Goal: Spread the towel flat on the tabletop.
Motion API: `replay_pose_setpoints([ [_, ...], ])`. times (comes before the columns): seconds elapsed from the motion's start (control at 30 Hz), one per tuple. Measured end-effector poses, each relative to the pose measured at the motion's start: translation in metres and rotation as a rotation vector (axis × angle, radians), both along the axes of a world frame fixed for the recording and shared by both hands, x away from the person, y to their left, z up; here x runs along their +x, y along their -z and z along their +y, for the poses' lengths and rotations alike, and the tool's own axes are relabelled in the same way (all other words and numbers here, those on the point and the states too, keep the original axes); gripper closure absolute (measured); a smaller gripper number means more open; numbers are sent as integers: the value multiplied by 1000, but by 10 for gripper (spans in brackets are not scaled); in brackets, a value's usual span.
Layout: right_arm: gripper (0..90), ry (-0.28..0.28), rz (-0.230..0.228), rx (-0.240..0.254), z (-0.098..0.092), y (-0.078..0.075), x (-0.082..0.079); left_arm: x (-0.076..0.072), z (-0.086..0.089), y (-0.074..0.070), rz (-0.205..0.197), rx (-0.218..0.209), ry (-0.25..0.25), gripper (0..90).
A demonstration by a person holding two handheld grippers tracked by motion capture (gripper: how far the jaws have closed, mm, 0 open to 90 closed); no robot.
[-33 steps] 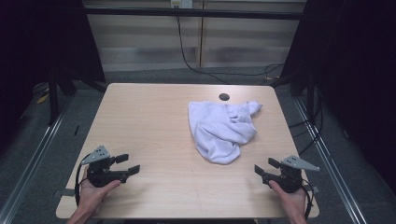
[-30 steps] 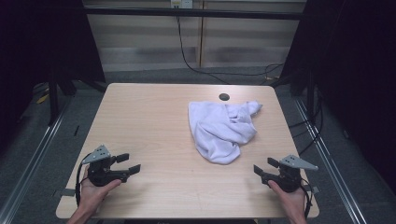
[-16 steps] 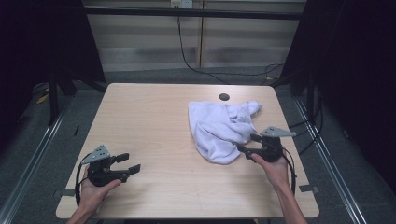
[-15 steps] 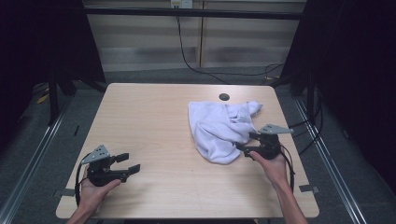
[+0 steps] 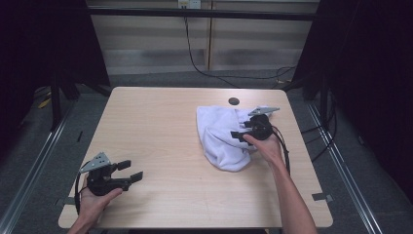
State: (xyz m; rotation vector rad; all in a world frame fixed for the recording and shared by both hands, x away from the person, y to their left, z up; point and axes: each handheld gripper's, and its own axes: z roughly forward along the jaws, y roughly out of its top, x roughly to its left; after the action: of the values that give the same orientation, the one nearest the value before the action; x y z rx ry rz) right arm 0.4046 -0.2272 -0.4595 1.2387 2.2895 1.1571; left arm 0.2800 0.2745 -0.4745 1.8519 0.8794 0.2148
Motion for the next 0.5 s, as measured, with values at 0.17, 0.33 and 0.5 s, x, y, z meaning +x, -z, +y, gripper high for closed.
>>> replay_pose_setpoints([
  [0.17,170,21,35,-22,4,16,10,2,1,1,6,0,-7,259],
  [0.33,186,18,73,-42,8,37,15,1,1,1,4,3,-6,259],
  [0.5,366,24,87,-42,7,43,15,2,1,1,10,3,-15,258],
])
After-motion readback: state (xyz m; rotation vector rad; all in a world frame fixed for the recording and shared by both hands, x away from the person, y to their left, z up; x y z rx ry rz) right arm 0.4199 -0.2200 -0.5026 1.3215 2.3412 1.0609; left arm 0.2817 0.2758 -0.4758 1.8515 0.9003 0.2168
